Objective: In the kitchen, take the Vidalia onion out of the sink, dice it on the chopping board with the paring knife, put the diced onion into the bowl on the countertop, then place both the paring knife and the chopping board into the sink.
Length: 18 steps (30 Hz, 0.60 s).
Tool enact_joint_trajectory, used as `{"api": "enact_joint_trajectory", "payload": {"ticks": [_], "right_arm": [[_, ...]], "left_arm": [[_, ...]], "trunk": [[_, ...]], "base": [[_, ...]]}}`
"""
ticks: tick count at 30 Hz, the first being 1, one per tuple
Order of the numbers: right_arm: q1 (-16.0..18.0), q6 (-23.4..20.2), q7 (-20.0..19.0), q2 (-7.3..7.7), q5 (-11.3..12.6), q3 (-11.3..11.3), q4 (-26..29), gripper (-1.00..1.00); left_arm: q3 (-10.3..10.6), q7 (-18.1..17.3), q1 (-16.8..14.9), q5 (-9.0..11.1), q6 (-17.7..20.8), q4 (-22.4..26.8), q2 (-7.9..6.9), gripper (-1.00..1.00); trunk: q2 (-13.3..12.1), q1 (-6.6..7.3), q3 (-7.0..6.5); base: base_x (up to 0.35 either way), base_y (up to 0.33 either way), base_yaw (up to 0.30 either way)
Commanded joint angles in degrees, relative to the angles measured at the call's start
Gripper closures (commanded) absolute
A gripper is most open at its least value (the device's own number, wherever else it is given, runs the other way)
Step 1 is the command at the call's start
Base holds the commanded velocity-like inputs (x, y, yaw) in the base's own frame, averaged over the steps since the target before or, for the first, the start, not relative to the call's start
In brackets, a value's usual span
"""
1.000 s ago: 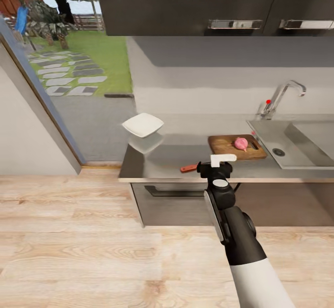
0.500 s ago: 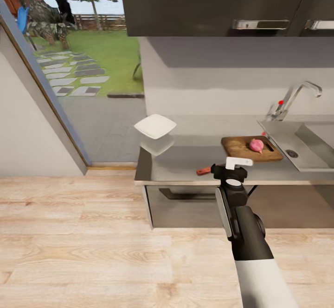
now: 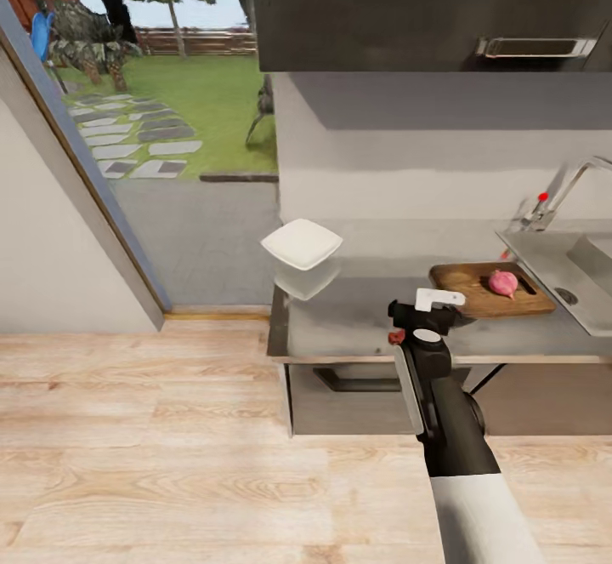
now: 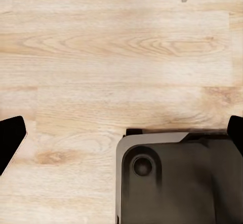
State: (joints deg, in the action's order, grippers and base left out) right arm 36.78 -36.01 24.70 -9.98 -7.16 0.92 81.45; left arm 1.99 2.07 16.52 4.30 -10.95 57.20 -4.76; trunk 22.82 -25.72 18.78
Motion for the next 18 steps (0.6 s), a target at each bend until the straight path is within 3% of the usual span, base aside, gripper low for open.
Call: {"api": "enact_joint_trajectory", "payload": {"ticks": [1, 7, 10, 12, 18], "right_arm": [[0.0, -0.5, 0.0, -0.02, -0.6, 0.0, 0.0, -1.00], [0.0, -0.5, 0.3, -0.02, -0.5, -0.7, 0.0, -1.00], [0.0, -0.5, 0.8, -0.02, 0.6, -2.7, 0.0, -1.00], [0.0, -0.5, 1.1, -0.02, 2.8, -5.4, -0.8, -1.00], [0.0, 0.6, 1.3, -0.02, 3.6, -6.7, -4.2, -1.00]], "left_arm": [[0.2, 0.2, 0.0, 0.4, -0.1, -0.1, -0.07, -1.00], [0.2, 0.2, 0.0, 0.4, -0.1, -0.3, -0.07, -1.00], [0.2, 0.2, 0.0, 0.4, -0.1, -0.6, -0.07, -1.00], [0.2, 0.2, 0.0, 0.4, -0.1, -0.7, -0.07, -1.00], [0.2, 0.2, 0.0, 0.4, -0.1, -1.2, -0.02, -1.00]], "trunk": [[0.1, -0.06, 0.09], [0.1, -0.06, 0.09], [0.1, -0.06, 0.09], [0.1, -0.06, 0.09], [0.1, -0.06, 0.09]], "base": [[0.231, 0.141, 0.000], [0.090, 0.048, 0.000], [0.017, 0.009, 0.000], [0.003, 0.002, 0.000], [0.000, 0.000, 0.000]]}}
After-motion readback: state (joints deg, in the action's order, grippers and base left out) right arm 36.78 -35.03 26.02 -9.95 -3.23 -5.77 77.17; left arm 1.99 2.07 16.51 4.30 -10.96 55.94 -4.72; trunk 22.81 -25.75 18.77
